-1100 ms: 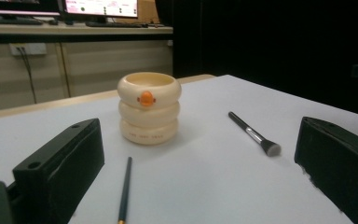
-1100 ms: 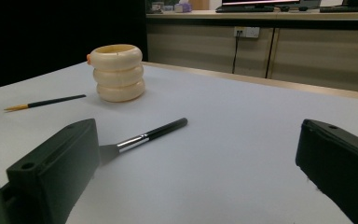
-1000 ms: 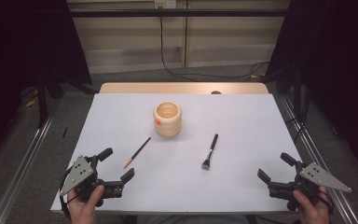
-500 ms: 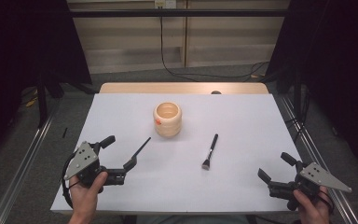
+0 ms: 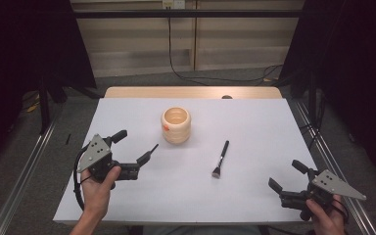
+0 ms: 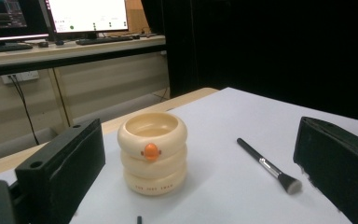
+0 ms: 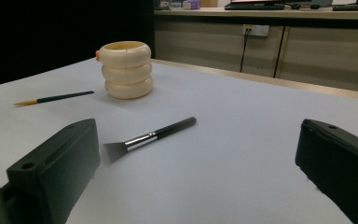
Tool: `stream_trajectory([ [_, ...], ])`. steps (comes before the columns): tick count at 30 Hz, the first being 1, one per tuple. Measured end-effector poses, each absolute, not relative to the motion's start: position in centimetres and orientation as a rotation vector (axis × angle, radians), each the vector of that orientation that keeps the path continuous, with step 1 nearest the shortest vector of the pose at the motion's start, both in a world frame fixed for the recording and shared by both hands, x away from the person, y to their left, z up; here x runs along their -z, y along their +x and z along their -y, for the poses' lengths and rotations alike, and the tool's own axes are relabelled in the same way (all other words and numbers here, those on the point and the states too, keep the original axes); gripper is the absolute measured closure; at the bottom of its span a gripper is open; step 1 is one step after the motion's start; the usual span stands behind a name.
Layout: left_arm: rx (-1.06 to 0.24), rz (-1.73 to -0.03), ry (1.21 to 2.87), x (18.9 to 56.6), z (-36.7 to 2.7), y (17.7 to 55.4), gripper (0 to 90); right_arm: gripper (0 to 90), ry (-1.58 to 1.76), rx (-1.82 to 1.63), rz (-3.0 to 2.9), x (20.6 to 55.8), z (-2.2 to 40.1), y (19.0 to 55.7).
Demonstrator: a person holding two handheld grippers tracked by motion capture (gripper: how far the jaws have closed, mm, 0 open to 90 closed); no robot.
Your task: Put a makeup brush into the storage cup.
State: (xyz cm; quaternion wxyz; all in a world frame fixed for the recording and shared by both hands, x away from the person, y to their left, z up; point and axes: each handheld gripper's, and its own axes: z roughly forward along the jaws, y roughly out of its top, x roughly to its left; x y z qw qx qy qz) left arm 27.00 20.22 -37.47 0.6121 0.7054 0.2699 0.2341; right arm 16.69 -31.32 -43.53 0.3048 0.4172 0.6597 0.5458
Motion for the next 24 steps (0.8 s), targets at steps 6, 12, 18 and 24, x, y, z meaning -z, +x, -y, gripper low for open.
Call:
stream_trajectory([
  [6,-0.556,-0.617,1.641,36.9,-20.1,28.1,1.9,0.0,1.091,-1.453,-1.74,43.4,31.3,16.4],
  [12,-0.531,-0.614,1.65,36.8,-19.5,29.5,1.4,0.0,1.096,-1.447,-1.74,43.4,31.3,16.4],
  [18,-0.526,-0.611,1.658,36.2,-18.7,30.9,1.2,0.0,1.091,-1.444,-1.74,43.4,31.3,16.4],
  [24,-0.549,-0.652,1.689,35.7,-17.9,32.2,0.5,0.0,1.101,-1.448,-1.735,43.4,31.5,16.5],
])
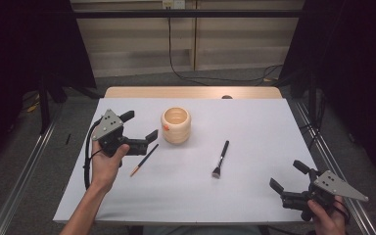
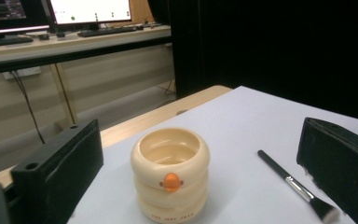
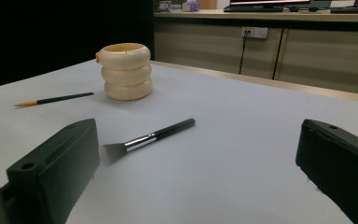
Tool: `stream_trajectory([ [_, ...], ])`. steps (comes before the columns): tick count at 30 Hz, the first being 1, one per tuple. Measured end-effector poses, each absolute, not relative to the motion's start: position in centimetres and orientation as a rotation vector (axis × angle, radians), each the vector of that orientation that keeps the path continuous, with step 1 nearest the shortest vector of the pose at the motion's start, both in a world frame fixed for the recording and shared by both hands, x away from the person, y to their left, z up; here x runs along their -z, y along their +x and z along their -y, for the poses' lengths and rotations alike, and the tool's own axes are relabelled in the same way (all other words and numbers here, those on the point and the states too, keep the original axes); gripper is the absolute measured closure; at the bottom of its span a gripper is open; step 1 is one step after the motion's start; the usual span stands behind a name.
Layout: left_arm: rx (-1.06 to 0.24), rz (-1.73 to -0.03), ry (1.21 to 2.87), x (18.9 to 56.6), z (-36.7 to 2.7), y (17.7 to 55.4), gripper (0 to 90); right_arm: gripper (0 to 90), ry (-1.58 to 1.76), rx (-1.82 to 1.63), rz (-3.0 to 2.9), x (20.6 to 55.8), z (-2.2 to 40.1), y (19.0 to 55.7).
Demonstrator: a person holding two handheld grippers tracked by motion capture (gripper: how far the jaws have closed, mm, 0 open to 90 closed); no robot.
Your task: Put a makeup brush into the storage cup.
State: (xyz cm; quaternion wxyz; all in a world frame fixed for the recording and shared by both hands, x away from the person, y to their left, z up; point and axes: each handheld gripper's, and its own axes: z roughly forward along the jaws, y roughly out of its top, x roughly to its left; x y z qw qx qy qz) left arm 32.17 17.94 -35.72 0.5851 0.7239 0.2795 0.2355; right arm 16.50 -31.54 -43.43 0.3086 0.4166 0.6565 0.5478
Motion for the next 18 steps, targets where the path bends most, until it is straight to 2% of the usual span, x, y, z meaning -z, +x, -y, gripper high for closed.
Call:
stream_trajectory([
  [6,-0.564,-0.698,1.731,35.1,-17.3,33.2,0.6,0.0,1.101,-1.451,-1.735,43.4,31.6,16.5],
  [18,-0.475,-0.736,1.849,35.5,-17.3,33.8,0.9,0.0,1.109,-1.446,-1.722,43.4,31.7,16.2],
])
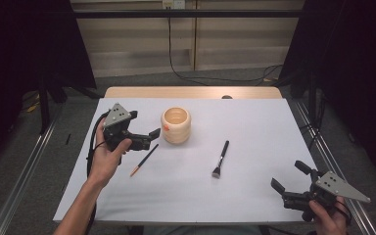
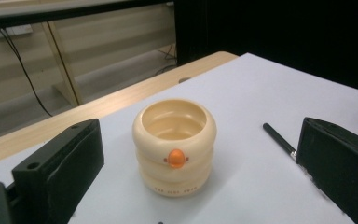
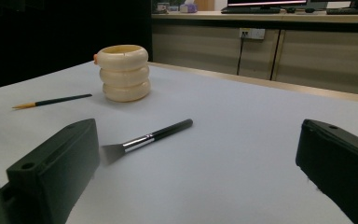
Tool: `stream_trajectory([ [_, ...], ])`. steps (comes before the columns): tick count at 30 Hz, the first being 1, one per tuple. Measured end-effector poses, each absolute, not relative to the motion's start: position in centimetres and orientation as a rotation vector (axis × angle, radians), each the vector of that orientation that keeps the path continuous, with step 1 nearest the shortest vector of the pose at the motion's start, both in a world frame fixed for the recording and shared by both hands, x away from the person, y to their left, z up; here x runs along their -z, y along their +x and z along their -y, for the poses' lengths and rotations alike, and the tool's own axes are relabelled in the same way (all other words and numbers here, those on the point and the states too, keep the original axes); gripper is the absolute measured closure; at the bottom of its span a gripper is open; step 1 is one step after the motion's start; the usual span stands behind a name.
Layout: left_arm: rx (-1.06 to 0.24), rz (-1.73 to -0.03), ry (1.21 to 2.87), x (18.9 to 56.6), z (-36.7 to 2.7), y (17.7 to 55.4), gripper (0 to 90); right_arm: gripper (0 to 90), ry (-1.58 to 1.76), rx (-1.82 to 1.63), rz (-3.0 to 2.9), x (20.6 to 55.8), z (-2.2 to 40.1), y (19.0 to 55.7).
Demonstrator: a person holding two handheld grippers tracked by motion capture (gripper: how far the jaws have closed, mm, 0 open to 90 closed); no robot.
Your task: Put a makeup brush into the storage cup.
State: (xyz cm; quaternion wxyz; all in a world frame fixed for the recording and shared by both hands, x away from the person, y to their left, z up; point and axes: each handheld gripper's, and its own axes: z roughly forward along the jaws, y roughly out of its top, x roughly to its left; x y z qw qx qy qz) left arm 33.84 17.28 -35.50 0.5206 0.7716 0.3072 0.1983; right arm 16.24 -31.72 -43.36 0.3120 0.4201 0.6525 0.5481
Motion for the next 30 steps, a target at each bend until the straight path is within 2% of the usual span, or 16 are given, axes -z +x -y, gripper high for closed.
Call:
stream_trajectory([
  [16,-0.365,-0.831,2.151,36.0,-16.6,34.8,3.6,0.0,1.11,-1.44,-1.725,43.4,31.8,16.1],
  [19,-0.31,-0.857,2.2,36.4,-16.4,35.0,3.6,0.0,1.106,-1.439,-1.727,43.4,31.8,16.0],
  [30,-0.232,-0.954,2.328,37.7,-15.6,35.8,3.5,0.0,1.11,-1.439,-1.728,43.4,31.8,16.0],
])
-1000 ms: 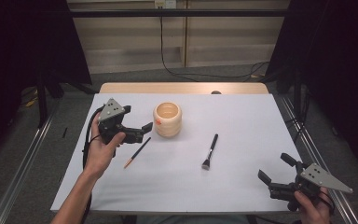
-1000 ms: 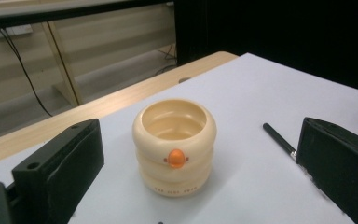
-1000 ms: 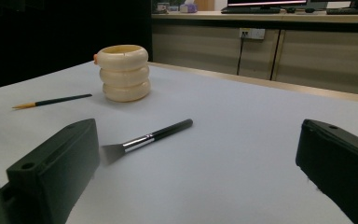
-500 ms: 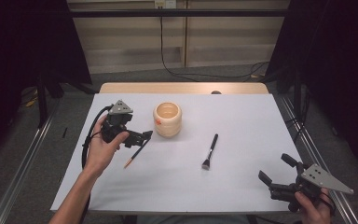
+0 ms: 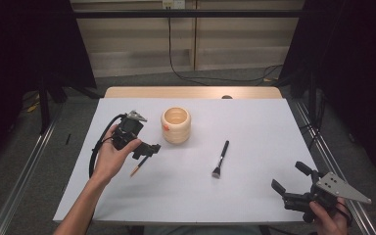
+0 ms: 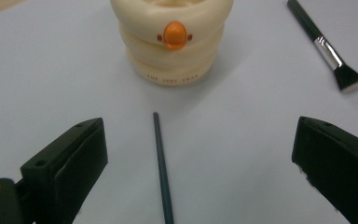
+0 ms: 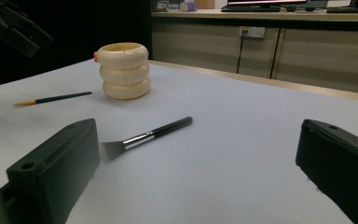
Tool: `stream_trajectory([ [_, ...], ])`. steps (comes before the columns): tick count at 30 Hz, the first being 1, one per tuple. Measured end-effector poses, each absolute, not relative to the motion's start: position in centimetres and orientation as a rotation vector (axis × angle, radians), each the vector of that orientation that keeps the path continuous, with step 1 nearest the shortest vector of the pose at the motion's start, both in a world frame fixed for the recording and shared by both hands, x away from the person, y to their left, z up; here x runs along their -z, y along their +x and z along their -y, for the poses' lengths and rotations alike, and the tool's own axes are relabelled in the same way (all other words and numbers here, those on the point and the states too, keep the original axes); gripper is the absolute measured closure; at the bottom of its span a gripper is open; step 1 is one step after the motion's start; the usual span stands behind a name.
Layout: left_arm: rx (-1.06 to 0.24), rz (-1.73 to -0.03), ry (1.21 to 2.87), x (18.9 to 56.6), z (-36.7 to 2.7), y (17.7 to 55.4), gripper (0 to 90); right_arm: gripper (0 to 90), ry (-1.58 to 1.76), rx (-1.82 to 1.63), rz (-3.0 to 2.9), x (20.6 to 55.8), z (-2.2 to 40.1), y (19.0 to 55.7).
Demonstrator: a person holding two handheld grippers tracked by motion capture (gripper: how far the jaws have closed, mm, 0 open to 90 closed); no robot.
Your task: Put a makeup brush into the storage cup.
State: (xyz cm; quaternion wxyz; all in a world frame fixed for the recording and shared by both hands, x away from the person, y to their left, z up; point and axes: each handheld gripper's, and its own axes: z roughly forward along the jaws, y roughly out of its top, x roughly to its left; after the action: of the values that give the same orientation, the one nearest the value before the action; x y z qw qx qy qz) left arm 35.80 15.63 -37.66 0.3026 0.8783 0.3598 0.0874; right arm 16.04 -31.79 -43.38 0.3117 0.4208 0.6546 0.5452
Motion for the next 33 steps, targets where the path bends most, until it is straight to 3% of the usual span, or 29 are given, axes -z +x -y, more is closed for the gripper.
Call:
stream_trajectory([
  [14,-0.215,-1.043,2.466,39.1,-15.2,36.1,4.0,0.0,1.108,-1.431,-1.735,43.4,31.8,16.0],
  [29,-0.083,-1.175,2.504,40.1,-15.1,36.9,6.5,0.0,1.109,-1.431,-1.739,43.4,31.8,16.1],
  [33,-0.079,-1.161,2.585,40.4,-15.2,37.3,6.7,0.0,1.109,-1.431,-1.739,43.4,31.8,16.0],
])
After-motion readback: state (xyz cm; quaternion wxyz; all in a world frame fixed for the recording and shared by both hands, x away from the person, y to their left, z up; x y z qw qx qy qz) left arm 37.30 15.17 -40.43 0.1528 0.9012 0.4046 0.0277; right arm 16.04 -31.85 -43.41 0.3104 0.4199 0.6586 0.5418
